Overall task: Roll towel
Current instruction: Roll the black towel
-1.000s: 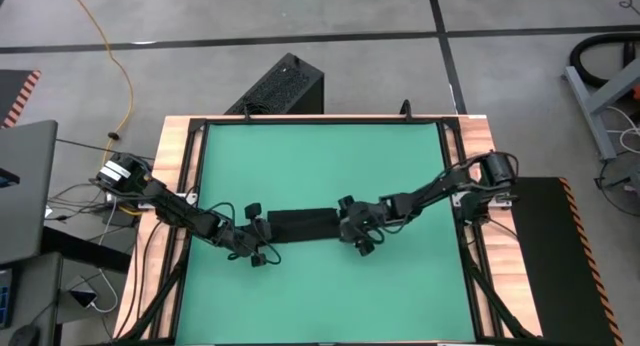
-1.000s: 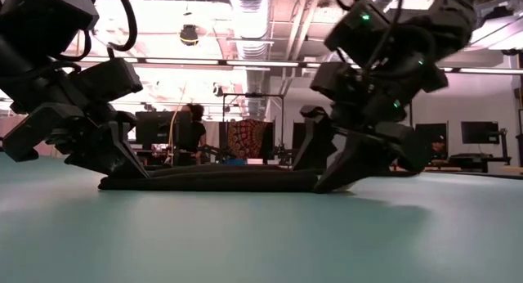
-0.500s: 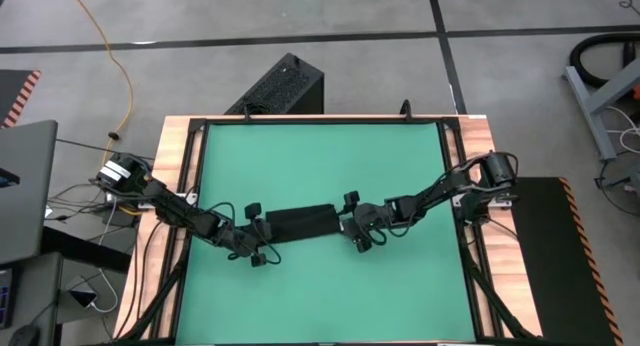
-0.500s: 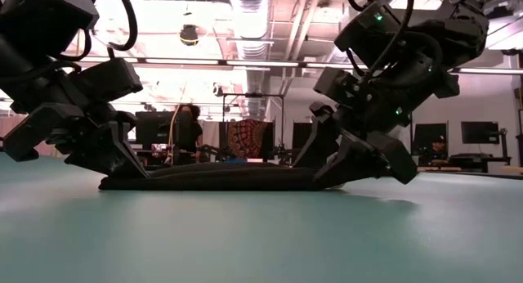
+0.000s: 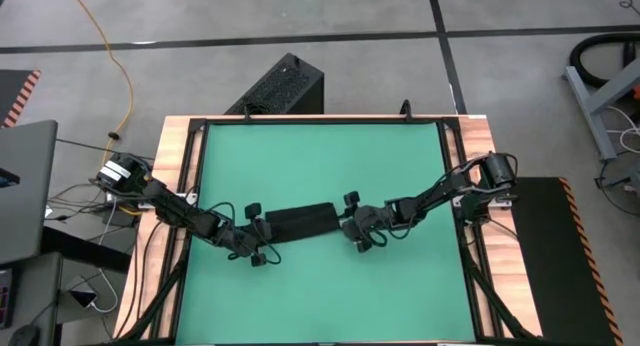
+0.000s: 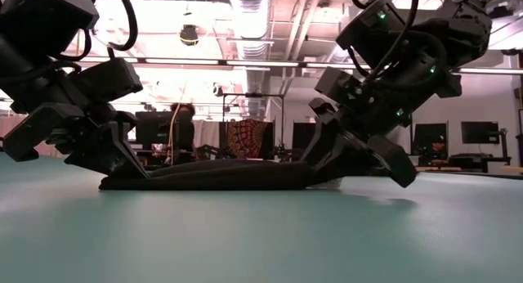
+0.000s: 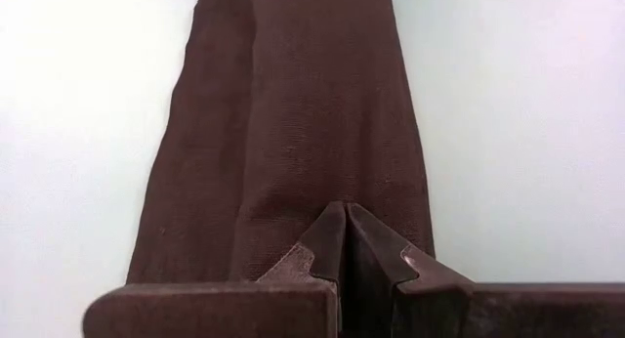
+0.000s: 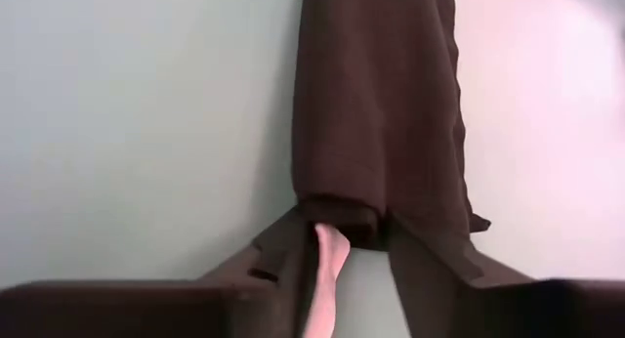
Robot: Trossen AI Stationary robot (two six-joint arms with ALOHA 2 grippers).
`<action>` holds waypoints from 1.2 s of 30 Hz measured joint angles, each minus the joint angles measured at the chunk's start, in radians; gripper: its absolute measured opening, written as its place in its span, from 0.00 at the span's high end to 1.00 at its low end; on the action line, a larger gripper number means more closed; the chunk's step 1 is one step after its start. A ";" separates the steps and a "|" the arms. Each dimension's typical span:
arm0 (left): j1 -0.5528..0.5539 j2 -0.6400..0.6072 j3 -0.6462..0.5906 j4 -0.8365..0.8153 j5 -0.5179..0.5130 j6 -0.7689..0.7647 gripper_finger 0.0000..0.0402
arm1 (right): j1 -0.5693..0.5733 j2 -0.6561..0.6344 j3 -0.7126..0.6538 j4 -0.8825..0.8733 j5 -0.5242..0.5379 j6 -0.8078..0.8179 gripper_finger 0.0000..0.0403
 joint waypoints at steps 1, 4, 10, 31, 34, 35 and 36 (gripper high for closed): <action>0.000 0.000 0.000 0.000 0.000 0.000 1.00 | 0.000 0.000 0.000 0.001 0.000 -0.001 0.64; 0.000 0.000 0.000 0.000 0.000 -0.001 1.00 | 0.000 0.000 0.000 0.002 0.000 0.003 0.76; 0.000 0.000 0.000 0.056 0.000 -0.001 1.00 | 0.015 0.000 0.001 -0.018 -0.001 0.026 0.97; 0.022 0.000 0.070 0.116 -0.086 0.242 1.00 | 0.047 -0.032 0.002 -0.119 -0.145 0.402 1.00; 0.051 0.004 0.064 0.135 -0.076 0.328 1.00 | 0.053 -0.059 0.008 -0.172 -0.150 0.414 1.00; 0.067 0.012 0.061 0.144 -0.055 0.340 1.00 | 0.053 -0.071 0.014 -0.197 -0.151 0.421 1.00; 0.083 0.024 0.058 0.152 -0.017 0.343 1.00 | 0.053 -0.084 0.022 -0.226 -0.152 0.427 1.00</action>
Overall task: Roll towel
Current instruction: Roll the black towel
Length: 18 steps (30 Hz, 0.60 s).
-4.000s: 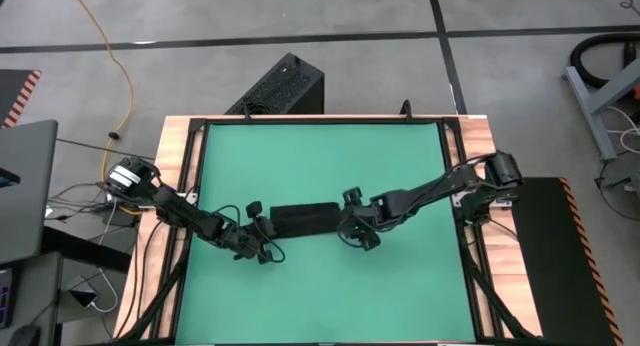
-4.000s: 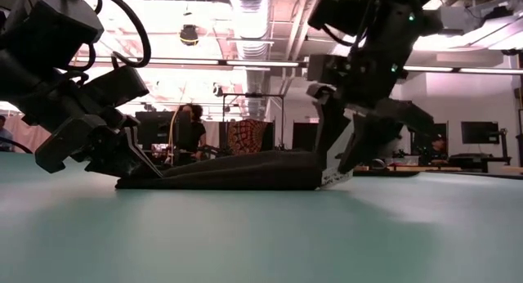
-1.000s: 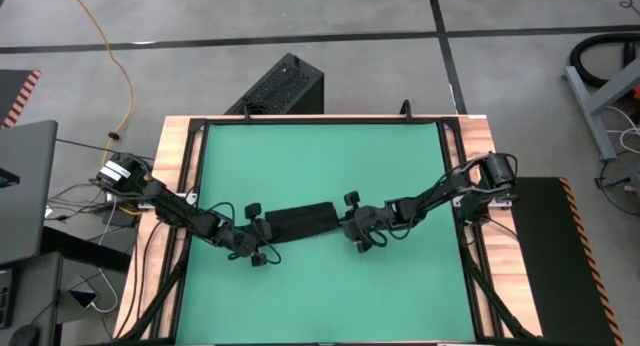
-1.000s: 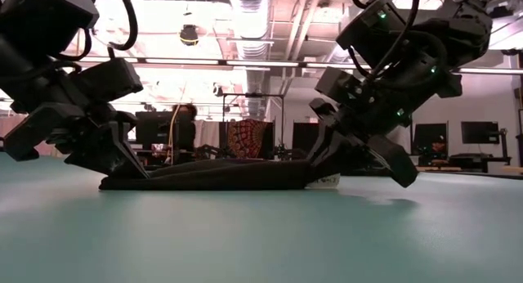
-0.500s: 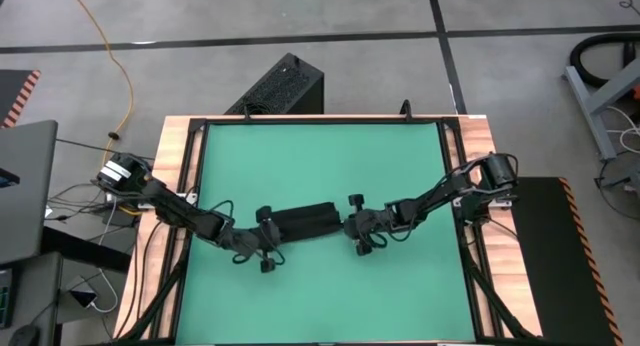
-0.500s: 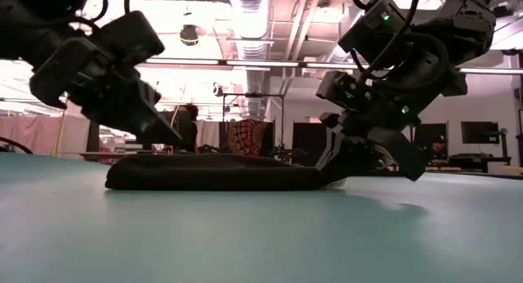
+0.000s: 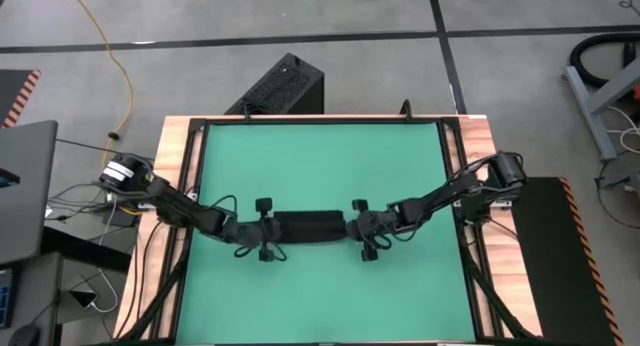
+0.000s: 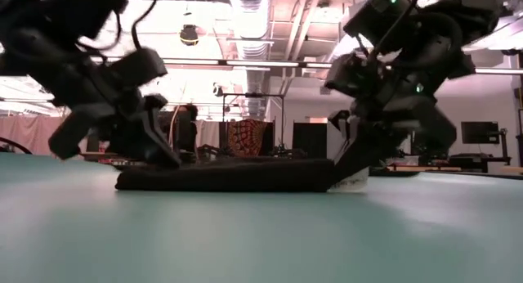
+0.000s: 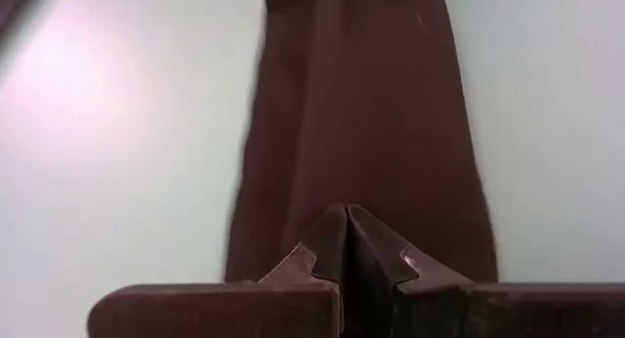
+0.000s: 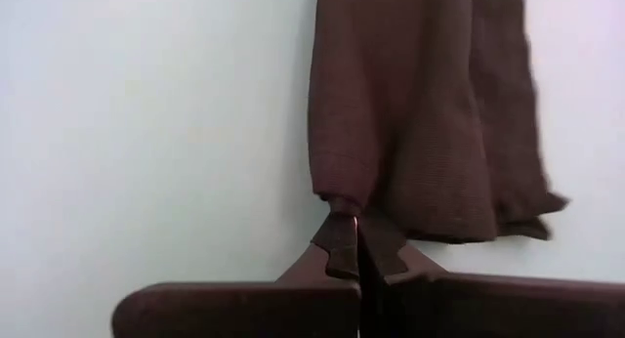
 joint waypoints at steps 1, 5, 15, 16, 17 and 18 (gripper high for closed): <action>0.017 0.016 -0.001 0.005 0.039 -0.001 1.00 | 0.000 -0.013 0.009 -0.026 0.000 0.004 1.00; 0.056 0.089 0.000 0.086 0.162 -0.005 1.00 | -0.003 -0.062 0.040 -0.117 -0.001 0.030 1.00; 0.058 0.133 0.000 0.109 0.252 -0.091 1.00 | -0.117 -0.101 0.048 -0.153 -0.220 0.373 1.00; 0.058 0.133 0.000 0.105 0.275 -0.101 1.00 | -0.122 -0.101 0.048 -0.152 -0.222 0.412 1.00; 0.058 0.133 0.001 0.100 0.298 -0.116 1.00 | -0.127 -0.101 0.048 -0.151 -0.226 0.448 1.00; 0.058 0.134 0.001 0.098 0.317 -0.130 1.00 | -0.131 -0.101 0.048 -0.150 -0.234 0.483 1.00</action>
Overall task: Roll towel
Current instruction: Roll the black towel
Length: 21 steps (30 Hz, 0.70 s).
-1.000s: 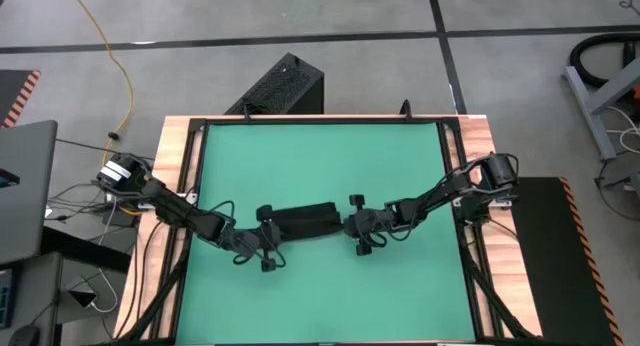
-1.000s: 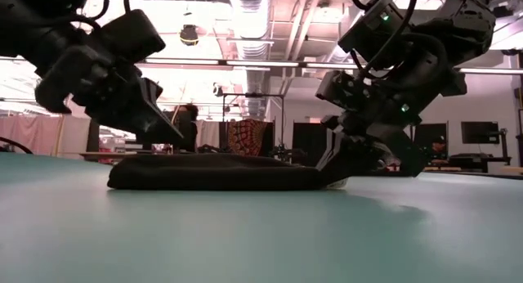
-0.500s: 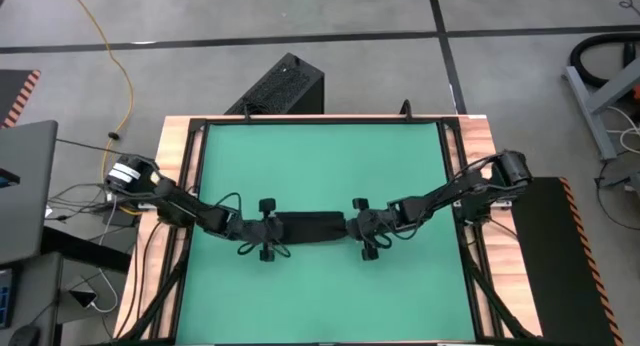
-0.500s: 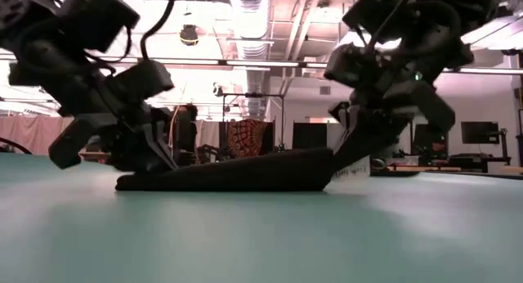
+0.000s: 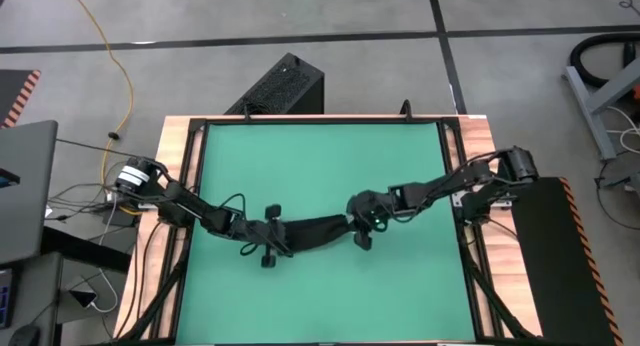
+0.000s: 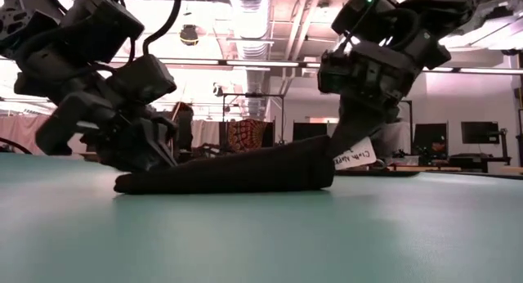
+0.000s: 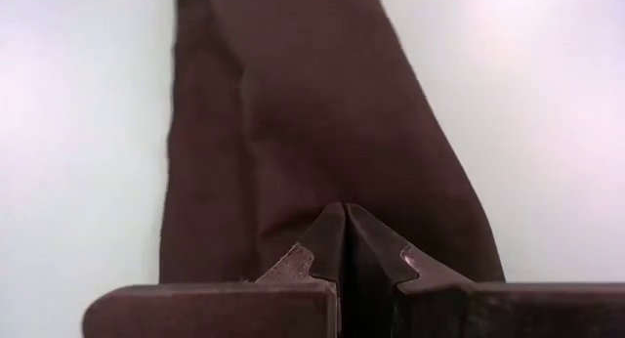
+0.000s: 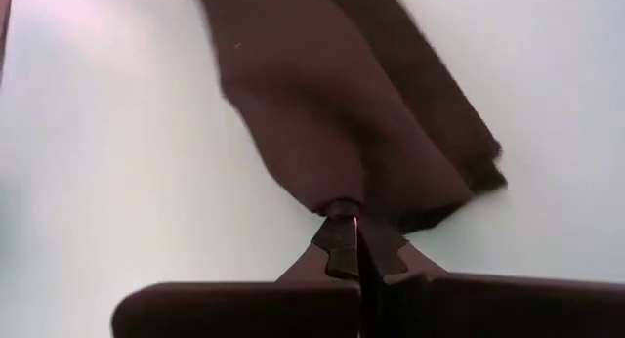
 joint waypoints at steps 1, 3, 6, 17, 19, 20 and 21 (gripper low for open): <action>0.000 0.000 0.000 0.000 0.016 -0.013 1.00 | -0.006 0.000 0.000 0.000 -0.003 0.042 1.00; 0.000 0.000 0.000 0.000 0.040 -0.034 1.00 | -0.017 0.000 0.000 -0.001 -0.013 0.111 1.00; 0.000 0.000 0.000 0.000 0.059 -0.056 1.00 | -0.026 0.005 0.000 0.000 -0.019 0.157 1.00; 0.000 0.000 0.001 0.002 0.153 -0.110 1.00 | -0.094 0.079 0.012 0.028 -0.038 0.254 1.00; 0.000 0.000 0.001 0.002 0.171 -0.121 1.00 | -0.103 0.088 0.025 0.027 -0.044 0.254 1.00; 0.001 0.000 0.001 0.002 0.182 -0.126 1.00 | -0.107 0.094 0.033 0.023 -0.048 0.254 1.00; 0.003 0.000 0.001 0.001 0.197 -0.130 1.00 | -0.111 0.097 0.044 0.022 -0.065 0.254 1.00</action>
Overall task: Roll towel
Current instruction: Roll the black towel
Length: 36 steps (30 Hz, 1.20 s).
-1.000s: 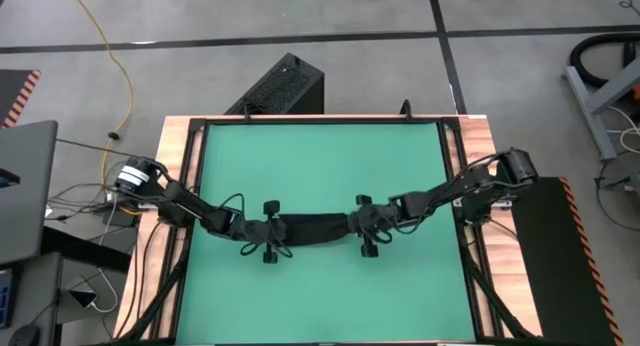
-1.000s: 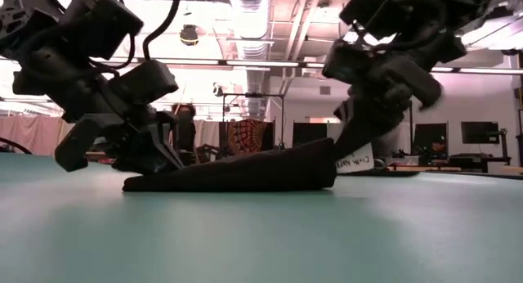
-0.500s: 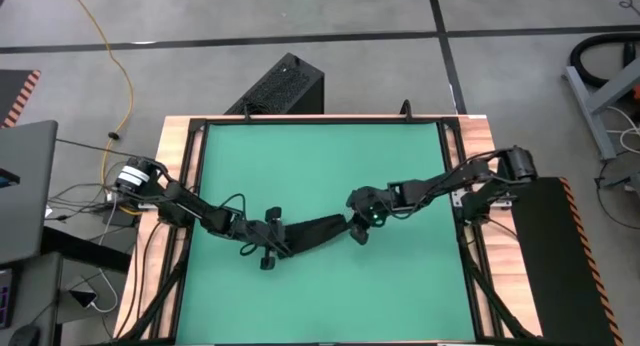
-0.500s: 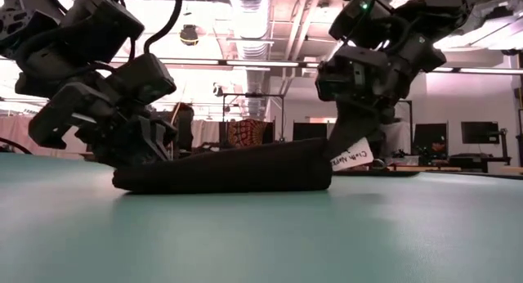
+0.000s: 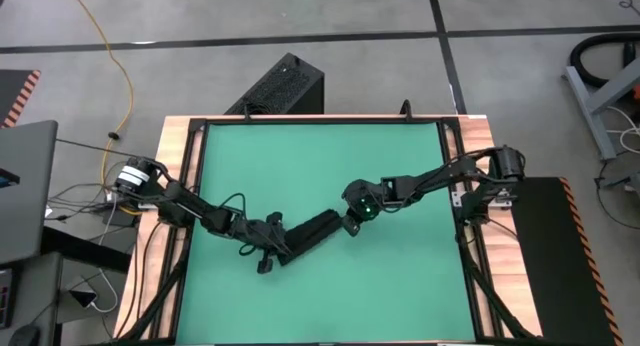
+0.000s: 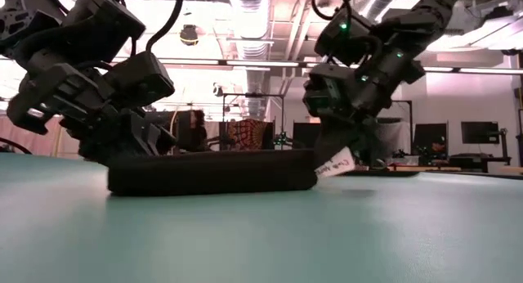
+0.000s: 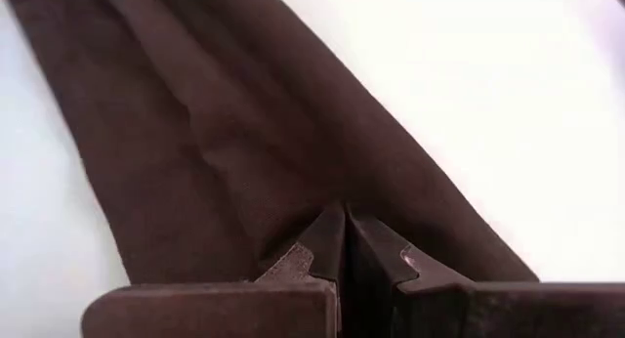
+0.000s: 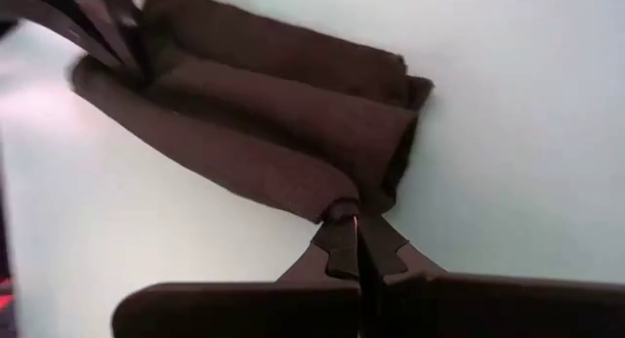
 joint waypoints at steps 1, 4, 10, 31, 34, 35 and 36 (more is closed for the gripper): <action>0.001 0.000 0.000 0.000 0.016 -0.006 1.00 | -0.004 0.002 0.010 0.001 -0.017 0.000 1.00; 0.002 0.000 0.000 0.000 0.053 -0.015 1.00 | -0.011 0.002 0.047 -0.006 -0.060 -0.001 1.00; 0.001 0.000 0.000 0.000 0.058 -0.015 1.00 | -0.028 0.010 0.123 -0.138 -0.095 -0.027 1.00; 0.002 -0.002 0.005 0.081 0.213 -0.124 1.00 | -0.096 0.214 0.277 -0.263 -0.209 -0.059 1.00; -0.001 -0.018 0.023 0.074 0.284 -0.183 1.00 | -0.095 0.214 0.277 -0.274 -0.194 -0.058 1.00; -0.003 -0.027 0.026 0.071 0.308 -0.203 1.00 | -0.095 0.214 0.277 -0.276 -0.189 -0.057 1.00; -0.005 -0.037 0.032 0.072 0.323 -0.224 1.00 | -0.096 0.214 0.277 -0.279 -0.182 -0.058 1.00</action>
